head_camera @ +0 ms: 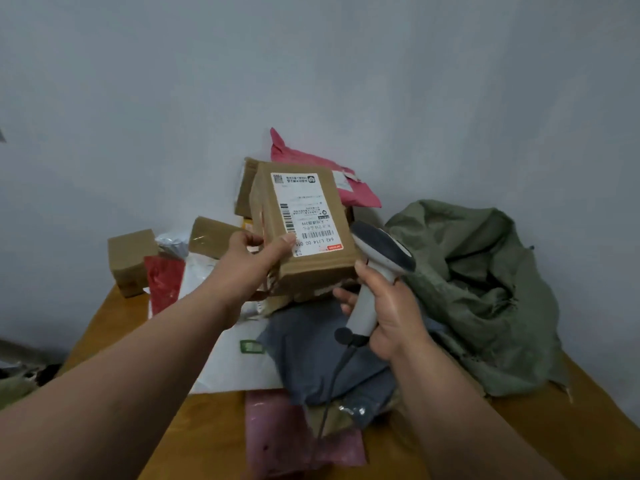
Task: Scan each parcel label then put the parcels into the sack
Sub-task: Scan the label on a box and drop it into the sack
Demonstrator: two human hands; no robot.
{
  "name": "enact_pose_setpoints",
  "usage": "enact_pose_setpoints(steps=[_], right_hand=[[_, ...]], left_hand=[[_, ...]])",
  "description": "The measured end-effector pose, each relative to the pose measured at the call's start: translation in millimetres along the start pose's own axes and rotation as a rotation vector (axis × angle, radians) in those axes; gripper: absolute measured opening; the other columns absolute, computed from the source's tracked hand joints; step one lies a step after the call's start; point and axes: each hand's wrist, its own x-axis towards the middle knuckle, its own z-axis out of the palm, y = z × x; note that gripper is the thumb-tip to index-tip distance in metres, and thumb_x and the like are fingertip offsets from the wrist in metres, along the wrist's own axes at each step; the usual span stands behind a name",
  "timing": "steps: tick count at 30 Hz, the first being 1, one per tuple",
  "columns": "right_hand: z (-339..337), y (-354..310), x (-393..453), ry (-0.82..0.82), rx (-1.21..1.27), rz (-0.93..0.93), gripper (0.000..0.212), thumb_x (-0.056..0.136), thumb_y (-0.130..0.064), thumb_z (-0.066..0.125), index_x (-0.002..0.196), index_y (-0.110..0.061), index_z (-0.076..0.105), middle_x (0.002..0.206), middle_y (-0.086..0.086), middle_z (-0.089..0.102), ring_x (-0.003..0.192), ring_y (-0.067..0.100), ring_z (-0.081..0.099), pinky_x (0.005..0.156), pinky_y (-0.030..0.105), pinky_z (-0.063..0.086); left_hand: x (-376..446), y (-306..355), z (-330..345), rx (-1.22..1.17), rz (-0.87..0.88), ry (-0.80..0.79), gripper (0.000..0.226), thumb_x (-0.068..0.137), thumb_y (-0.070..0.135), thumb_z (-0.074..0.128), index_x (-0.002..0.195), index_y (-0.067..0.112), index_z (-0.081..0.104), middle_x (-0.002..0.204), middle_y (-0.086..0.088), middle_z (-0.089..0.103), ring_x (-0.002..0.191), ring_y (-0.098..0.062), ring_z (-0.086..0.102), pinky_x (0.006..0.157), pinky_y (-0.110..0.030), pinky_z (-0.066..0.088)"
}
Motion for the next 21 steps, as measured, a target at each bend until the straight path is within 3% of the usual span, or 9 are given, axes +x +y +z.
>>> enact_pose_setpoints(steps=[5,9,14,18,21], right_hand=[[-79.4,-59.2,45.1,0.015,0.003,0.016,0.021,0.088,-0.025,0.074,0.108,-0.021,0.068,0.077,-0.005,0.078,0.069,0.021,0.076,0.051,0.028,0.056],[-136.9,-99.6,78.8,0.078,-0.002,0.05,0.028,0.087,-0.026,0.077,0.113,-0.021,0.069,0.094,0.005,0.079,0.073,0.022,0.077,0.052,0.028,0.056],[-188.7,-127.0,109.6,0.194,0.047,0.045,0.031,0.085,-0.021,0.078,0.114,-0.019,0.068,0.1,0.009,0.078,0.077,0.024,0.078,0.06,0.032,0.057],[-234.5,-141.7,124.2,0.316,0.081,0.039,0.024,0.084,-0.02,0.079,0.105,-0.021,0.066,0.103,0.009,0.075,0.077,0.025,0.078,0.065,0.035,0.057],[-273.5,-150.4,139.2,0.369,0.076,0.069,0.022,0.085,-0.02,0.078,0.104,-0.019,0.065,0.107,0.01,0.074,0.08,0.026,0.078,0.073,0.037,0.059]], left_hand=[[23.5,25.3,107.5,0.016,0.032,0.035,0.062,0.077,0.064,0.07,0.12,0.027,0.048,0.105,0.011,0.06,0.089,-0.007,0.06,0.06,-0.027,0.048],[39.5,40.5,188.4,0.069,0.057,0.038,0.055,0.079,0.063,0.069,0.115,0.026,0.051,0.097,0.016,0.059,0.082,-0.002,0.06,0.052,-0.018,0.044],[63.7,53.4,260.3,0.121,0.063,-0.086,0.065,0.082,0.061,0.068,0.131,0.023,0.049,0.113,0.008,0.062,0.089,-0.006,0.061,0.06,-0.019,0.046],[78.5,51.0,315.4,0.153,0.083,-0.195,0.069,0.086,0.057,0.067,0.14,0.017,0.049,0.13,-0.001,0.06,0.109,-0.019,0.062,0.095,-0.038,0.053],[88.7,44.0,358.0,0.155,0.037,-0.282,0.068,0.089,0.054,0.064,0.144,0.021,0.044,0.131,0.0,0.06,0.112,-0.019,0.061,0.101,-0.038,0.05]])
